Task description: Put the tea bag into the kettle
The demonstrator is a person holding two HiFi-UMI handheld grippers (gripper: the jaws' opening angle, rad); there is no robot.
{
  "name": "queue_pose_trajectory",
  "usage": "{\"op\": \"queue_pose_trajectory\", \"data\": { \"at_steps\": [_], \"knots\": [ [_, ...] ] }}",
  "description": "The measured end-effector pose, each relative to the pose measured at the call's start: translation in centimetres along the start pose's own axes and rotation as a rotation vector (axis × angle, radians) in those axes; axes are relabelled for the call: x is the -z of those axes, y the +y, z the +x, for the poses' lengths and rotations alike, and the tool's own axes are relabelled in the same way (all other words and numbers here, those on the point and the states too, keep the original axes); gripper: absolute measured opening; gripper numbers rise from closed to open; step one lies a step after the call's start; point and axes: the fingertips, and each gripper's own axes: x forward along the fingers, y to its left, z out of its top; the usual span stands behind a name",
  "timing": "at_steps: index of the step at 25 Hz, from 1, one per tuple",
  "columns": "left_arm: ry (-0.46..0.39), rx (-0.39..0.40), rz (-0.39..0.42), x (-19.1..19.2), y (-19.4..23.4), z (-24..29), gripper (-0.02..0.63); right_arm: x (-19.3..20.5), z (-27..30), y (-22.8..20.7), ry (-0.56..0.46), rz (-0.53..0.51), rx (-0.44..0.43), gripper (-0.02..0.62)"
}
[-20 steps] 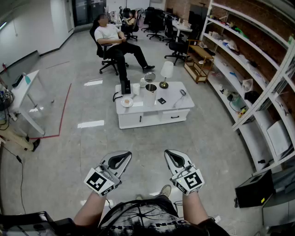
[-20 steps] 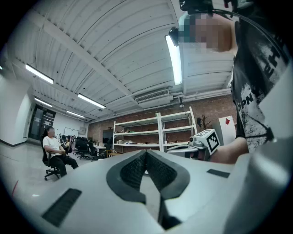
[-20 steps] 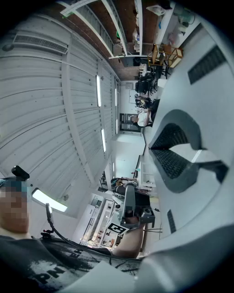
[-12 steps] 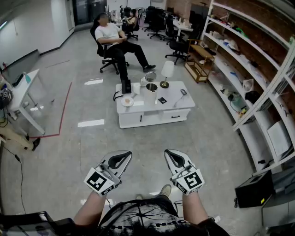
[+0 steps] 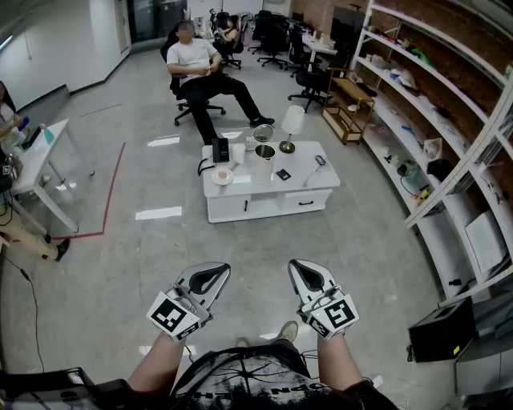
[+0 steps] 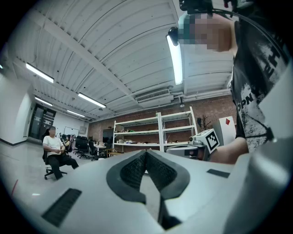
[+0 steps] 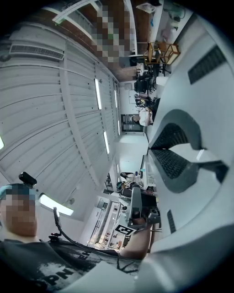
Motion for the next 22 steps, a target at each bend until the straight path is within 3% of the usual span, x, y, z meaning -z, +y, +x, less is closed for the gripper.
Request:
{"op": "queue_pose_trajectory", "data": {
  "at_steps": [14,22],
  "knots": [
    [-0.014,0.011,-0.007,0.1,0.8,0.8,0.006,-0.3,0.5,-0.4,0.011,-0.019,-0.004,0.009],
    [-0.021,0.028,-0.021,1.4,2.3,3.8,0.006,0.3,0.6,-3.5,0.037,-0.032,0.019,0.009]
  ]
}}
